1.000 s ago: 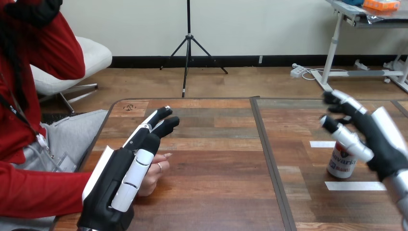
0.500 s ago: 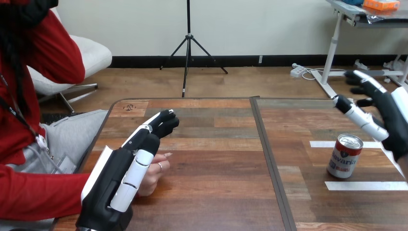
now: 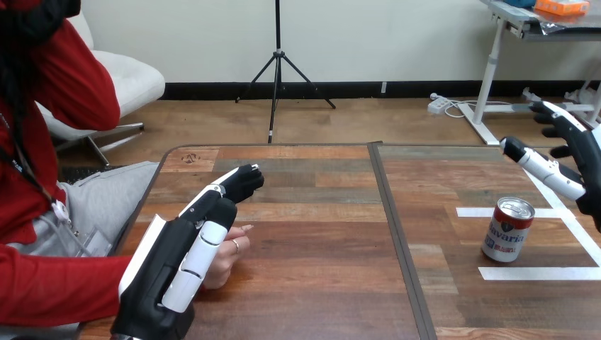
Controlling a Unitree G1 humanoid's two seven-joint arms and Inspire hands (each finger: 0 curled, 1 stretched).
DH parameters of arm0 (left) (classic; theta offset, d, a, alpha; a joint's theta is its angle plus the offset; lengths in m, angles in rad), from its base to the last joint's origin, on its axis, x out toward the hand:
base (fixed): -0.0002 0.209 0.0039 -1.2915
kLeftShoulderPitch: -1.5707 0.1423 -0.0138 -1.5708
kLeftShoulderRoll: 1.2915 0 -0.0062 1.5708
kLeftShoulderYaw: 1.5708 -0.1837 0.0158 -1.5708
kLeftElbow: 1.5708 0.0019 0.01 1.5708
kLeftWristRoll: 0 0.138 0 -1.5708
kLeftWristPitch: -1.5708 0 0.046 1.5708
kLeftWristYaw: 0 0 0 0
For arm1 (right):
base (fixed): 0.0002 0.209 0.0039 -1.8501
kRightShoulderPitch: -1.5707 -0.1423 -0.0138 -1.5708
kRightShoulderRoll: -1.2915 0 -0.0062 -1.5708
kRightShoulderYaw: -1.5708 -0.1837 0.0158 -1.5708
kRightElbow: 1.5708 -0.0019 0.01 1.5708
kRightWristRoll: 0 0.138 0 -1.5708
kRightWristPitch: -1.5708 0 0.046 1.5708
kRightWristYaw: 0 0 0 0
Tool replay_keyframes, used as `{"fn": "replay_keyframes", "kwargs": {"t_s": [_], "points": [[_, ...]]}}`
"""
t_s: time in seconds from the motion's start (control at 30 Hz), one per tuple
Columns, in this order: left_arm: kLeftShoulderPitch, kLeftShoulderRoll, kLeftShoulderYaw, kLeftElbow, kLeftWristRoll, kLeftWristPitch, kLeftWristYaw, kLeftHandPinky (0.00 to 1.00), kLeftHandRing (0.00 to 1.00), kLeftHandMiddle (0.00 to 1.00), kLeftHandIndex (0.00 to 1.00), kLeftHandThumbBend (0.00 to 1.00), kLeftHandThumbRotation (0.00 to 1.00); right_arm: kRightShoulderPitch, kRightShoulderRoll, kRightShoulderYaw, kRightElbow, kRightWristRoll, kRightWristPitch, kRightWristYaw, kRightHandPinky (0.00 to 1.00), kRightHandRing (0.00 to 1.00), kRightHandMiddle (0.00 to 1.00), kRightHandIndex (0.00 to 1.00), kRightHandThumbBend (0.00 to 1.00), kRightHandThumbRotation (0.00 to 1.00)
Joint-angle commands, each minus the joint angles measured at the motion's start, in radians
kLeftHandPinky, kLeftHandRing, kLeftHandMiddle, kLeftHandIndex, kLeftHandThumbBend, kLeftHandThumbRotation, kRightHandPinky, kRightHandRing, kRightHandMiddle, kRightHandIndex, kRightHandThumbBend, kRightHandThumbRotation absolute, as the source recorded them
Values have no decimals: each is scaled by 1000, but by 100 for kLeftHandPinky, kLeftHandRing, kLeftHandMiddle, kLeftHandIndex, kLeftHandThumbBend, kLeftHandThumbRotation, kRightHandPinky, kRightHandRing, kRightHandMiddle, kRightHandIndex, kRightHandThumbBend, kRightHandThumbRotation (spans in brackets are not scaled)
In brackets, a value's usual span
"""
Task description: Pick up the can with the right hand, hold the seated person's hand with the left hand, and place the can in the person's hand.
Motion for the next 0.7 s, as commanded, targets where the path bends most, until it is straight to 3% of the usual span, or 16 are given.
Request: {"fn": "replay_keyframes", "kwargs": {"t_s": [0.0, 0.13, 0.4, 0.67], "points": [[-55, 7, 7, -30, 2, -19, 2, 99, 92, 87, 84, 65, 92, -96, -29, 25, 61, -18, 8, -26, 75, 88, 91, 92, 85, 92], [-57, 9, 6, -29, -3, -20, -2, 98, 91, 86, 83, 64, 92, -121, -35, 46, 112, -32, 43, -20, 75, 88, 91, 93, 86, 91], [-61, 8, 4, -31, 0, -14, 0, 98, 91, 86, 83, 62, 92, -155, -39, 79, 205, -49, 38, -27, 74, 88, 91, 95, 91, 92], [-65, 10, 4, -30, -5, -11, -3, 97, 91, 87, 83, 61, 92, -193, -24, 117, 291, -65, 83, -28, 75, 90, 92, 96, 94, 87]]}}
